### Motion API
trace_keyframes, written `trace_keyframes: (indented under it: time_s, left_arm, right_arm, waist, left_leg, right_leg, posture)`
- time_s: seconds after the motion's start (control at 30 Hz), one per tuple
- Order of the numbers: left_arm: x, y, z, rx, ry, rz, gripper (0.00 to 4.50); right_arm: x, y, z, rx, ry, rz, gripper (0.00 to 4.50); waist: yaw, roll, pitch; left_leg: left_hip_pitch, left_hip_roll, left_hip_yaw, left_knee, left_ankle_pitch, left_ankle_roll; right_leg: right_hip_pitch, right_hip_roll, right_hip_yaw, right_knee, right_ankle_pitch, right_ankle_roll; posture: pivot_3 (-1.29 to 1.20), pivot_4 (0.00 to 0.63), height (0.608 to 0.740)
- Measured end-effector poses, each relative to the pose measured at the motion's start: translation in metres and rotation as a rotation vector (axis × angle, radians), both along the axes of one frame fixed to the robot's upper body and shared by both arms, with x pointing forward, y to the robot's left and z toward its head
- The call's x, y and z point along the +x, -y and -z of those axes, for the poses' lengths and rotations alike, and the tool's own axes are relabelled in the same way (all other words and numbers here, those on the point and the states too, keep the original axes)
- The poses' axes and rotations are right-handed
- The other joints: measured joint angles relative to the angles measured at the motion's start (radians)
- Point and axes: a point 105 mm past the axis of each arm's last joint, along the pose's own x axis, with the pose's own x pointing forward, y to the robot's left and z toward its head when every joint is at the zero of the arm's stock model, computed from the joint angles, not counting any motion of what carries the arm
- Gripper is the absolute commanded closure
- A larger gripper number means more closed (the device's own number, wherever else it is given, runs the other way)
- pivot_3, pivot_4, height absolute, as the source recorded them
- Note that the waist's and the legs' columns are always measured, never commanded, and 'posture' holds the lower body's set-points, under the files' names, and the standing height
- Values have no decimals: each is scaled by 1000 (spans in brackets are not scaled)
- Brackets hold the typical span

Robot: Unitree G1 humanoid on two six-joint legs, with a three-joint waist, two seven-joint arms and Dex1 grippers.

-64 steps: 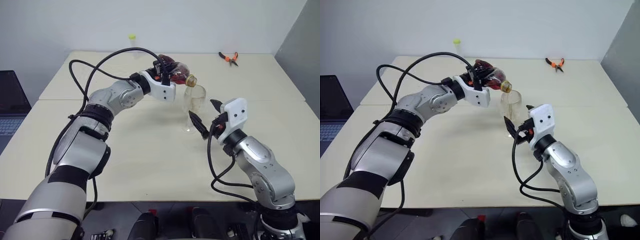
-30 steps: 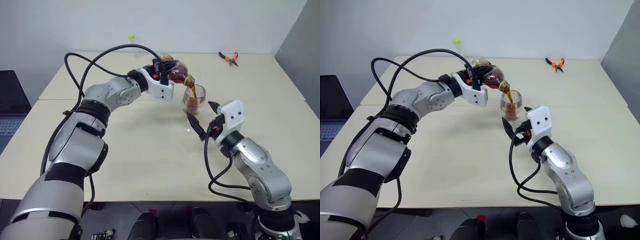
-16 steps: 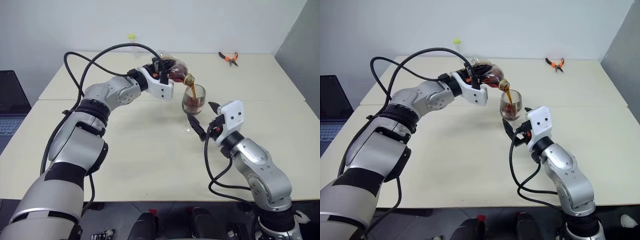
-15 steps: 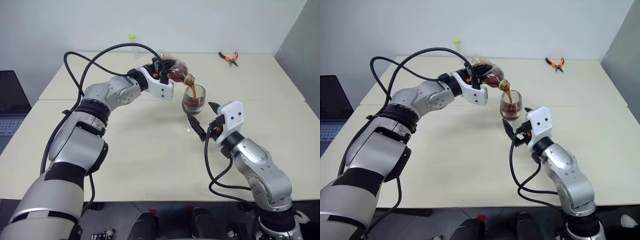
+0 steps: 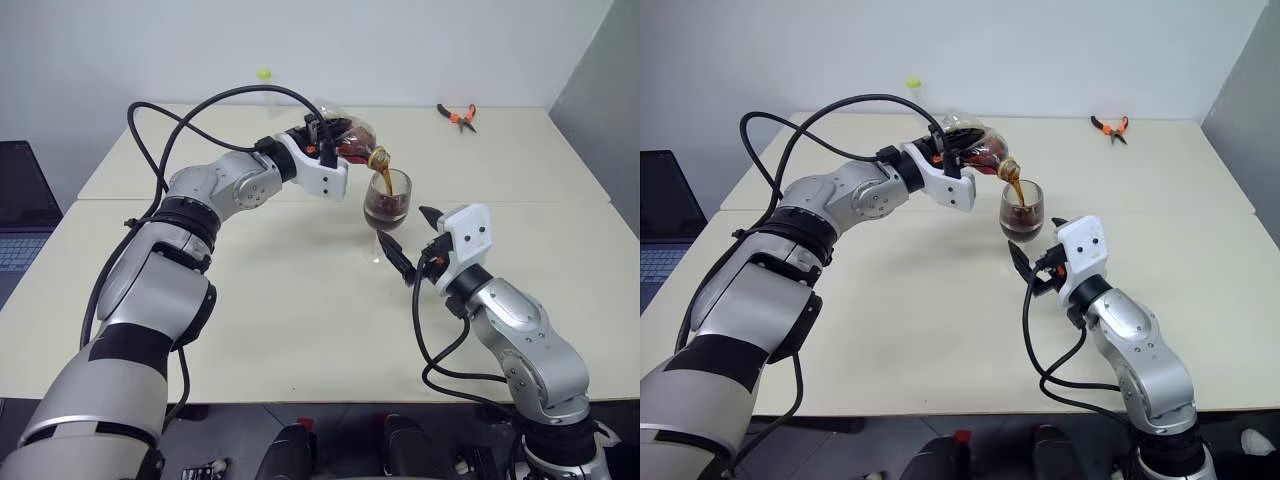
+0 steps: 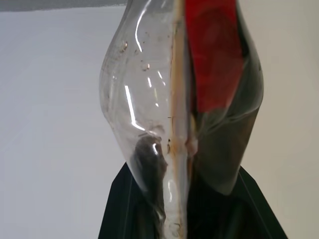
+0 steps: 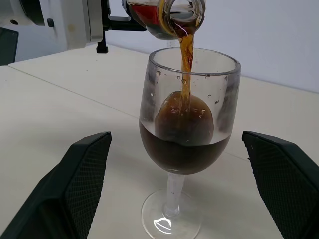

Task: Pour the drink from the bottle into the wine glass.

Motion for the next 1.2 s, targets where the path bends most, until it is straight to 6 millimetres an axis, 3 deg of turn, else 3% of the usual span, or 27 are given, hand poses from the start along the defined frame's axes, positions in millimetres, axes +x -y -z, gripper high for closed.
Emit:
trace_keyframes:
  time_s: [0.6, 0.83, 1.03, 1.2]
  left_arm:
    - [0, -1, 1, 3, -16, -3, 3761]
    - [-2, 6, -2, -75, -90, 29, 3761]
    - [-5, 11, 2, -232, -231, 76, 3762]
    - [-2, 7, 5, -497, -425, 96, 3762]
  right_arm:
    - [-1, -2, 1, -5, -2, -22, 0]
    - [-2, -3, 0, -5, 0, -25, 0]
    - [-4, -8, -1, -31, 23, -59, 0]
    - [-10, -16, -4, -97, 86, -124, 0]
  waist:
    - [0, 0, 0]
    - [0, 0, 0]
    - [-1, 0, 0]
    - [-3, 0, 0]
  left_leg:
    - [0, 0, 0, 0, 0, 0]
    - [0, 0, 0, 0, 0, 0]
    - [0, 1, 0, 1, 0, 0]
    - [0, 1, 0, 1, 0, 0]
  right_leg:
    - [0, 0, 0, 0, 0, 0]
    - [0, 0, 0, 0, 0, 0]
    - [0, 0, 0, 0, 0, 0]
    - [0, 0, 0, 0, 0, 0]
  posture:
    - [0, 150, 740]
    - [0, 150, 740]
    - [0, 150, 740]
    - [0, 150, 740]
